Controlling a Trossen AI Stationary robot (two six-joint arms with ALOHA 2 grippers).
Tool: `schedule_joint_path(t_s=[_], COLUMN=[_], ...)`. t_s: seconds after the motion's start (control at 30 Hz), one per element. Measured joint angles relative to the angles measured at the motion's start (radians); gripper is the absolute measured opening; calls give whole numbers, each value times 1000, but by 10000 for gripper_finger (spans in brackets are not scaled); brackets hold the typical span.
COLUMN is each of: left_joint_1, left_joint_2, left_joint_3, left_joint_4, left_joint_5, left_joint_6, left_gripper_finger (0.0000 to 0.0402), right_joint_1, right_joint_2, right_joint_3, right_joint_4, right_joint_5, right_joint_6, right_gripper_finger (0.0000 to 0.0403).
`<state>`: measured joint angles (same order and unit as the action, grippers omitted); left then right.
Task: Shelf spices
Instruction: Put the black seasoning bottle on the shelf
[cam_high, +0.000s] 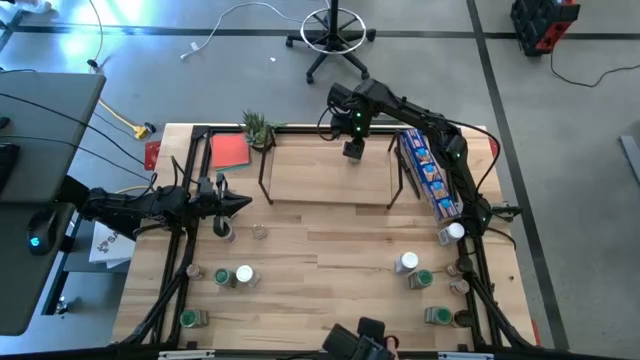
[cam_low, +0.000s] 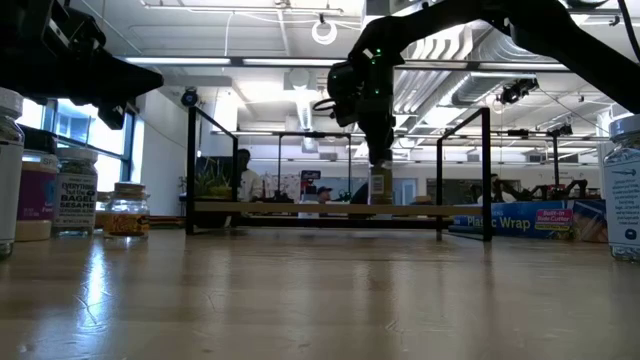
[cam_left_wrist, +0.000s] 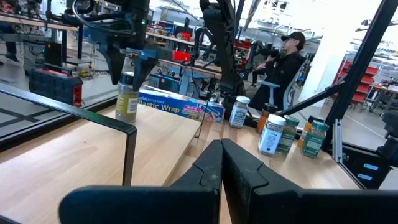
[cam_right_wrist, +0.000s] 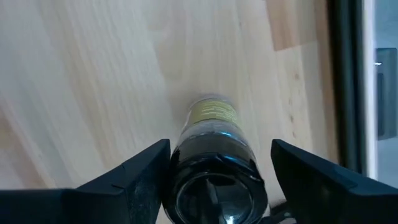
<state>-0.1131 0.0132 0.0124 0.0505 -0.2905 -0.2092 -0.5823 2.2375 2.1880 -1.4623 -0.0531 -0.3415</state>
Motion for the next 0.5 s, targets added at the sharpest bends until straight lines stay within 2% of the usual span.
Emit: schedule_joint_path(t_s=[0.27,0.5], left_joint_1=[0,0], left_joint_2=[0,0], left_joint_3=[0,0], left_joint_4=[0,0], left_joint_5=[0,0], left_joint_6=[0,-1], left_gripper_finger=[1,1], right_joint_1=[0,3], right_joint_2=[0,-10], right_joint_3=[10,102], right_joint_4=[17,22], right_joint_5=[3,6], right_joint_6=[1,31], right_gripper_finger=[273,273])
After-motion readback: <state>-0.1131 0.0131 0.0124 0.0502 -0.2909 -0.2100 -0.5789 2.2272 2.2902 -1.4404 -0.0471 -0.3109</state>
